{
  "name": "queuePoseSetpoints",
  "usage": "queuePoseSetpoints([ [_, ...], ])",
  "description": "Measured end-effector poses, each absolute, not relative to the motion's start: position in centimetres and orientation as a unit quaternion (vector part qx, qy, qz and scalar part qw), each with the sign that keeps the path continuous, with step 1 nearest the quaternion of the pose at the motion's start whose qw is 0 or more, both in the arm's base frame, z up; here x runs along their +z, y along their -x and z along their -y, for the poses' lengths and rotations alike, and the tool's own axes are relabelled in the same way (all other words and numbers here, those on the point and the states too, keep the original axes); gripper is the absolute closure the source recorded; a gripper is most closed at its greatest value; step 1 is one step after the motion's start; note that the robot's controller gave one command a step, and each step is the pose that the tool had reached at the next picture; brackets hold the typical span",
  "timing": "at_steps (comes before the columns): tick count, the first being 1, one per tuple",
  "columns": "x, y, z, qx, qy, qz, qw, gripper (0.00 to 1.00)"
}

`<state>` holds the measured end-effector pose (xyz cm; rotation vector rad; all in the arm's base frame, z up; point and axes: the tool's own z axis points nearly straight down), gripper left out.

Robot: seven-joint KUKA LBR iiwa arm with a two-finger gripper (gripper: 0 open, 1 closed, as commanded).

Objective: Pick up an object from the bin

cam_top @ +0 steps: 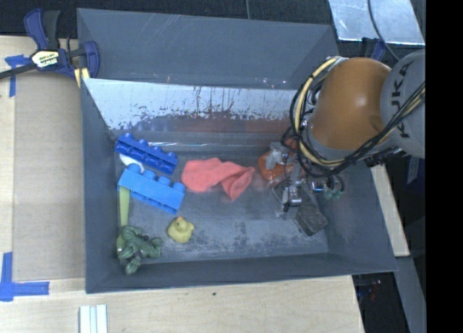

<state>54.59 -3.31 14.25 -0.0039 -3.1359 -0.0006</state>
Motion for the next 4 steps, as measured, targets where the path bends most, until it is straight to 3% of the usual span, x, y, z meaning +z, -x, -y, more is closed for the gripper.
queuePoseSetpoints([
  [1, 14.7, -54.8, 3.3, 0.000, 0.001, 1.000, -0.001, 0.00],
  [2, 9.5, -60.5, 3.1, 0.000, -0.054, 0.999, -0.006, 0.00],
  [3, 8.0, -61.7, 3.1, 0.000, 0.027, 1.000, -0.004, 0.00],
  [4, 7.2, -62.6, -0.2, 0.001, 0.032, 0.999, -0.002, 0.00],
])
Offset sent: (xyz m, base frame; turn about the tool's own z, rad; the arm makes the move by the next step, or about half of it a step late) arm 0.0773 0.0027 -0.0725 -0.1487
